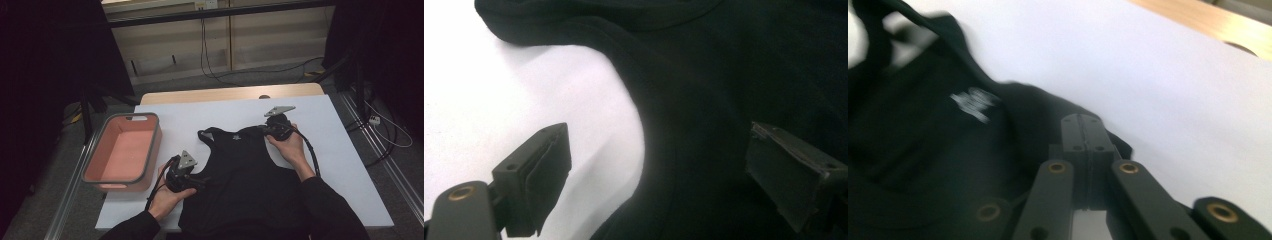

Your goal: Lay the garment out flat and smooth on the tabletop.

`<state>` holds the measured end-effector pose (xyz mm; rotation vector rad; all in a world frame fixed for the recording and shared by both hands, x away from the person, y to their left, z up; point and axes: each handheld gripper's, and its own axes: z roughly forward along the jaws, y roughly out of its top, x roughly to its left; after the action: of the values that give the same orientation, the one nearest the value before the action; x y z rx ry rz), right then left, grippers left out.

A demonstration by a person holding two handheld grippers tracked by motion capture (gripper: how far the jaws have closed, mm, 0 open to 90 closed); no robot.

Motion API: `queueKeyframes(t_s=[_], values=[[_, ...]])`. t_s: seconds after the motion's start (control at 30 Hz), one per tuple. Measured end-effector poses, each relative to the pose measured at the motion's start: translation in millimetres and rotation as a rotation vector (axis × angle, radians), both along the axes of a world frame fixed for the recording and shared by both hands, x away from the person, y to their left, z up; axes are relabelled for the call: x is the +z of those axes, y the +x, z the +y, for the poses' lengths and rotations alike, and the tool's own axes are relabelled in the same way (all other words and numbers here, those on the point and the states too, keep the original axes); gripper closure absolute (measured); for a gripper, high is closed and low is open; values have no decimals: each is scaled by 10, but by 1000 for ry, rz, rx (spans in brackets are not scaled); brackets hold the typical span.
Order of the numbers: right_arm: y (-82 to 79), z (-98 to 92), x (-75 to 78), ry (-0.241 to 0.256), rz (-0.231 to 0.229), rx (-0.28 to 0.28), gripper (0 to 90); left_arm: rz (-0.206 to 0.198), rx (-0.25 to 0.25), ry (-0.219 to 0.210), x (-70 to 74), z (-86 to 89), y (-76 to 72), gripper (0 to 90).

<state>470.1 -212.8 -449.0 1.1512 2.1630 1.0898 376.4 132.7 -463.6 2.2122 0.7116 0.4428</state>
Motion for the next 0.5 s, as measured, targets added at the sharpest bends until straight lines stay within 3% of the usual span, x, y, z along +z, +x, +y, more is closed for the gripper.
queueKeyframes(t_s=[0.07, 0.13, 0.3, 0.37, 0.4, 0.5], values=[[-45, 27, -1, 4, 2, 27, 822, -4, 4, -1, 3, 4, -2, 118], [-78, 73, -34, -29, 10, 44, 759, -7, 6, 1, 3, 5, -4, 118], [-64, 142, -162, -86, 27, 33, 621, -13, -1, 2, 6, -6, -22, 118], [-47, 168, -187, -89, 24, 25, 667, -2, -6, 5, 0, -9, -19, 118], [-36, 175, -183, -92, 16, 14, 767, -1, -6, 5, -4, -11, -16, 118], [0, 178, -140, -84, 9, 5, 832, 0, -7, 4, -8, -18, -19, 120]])
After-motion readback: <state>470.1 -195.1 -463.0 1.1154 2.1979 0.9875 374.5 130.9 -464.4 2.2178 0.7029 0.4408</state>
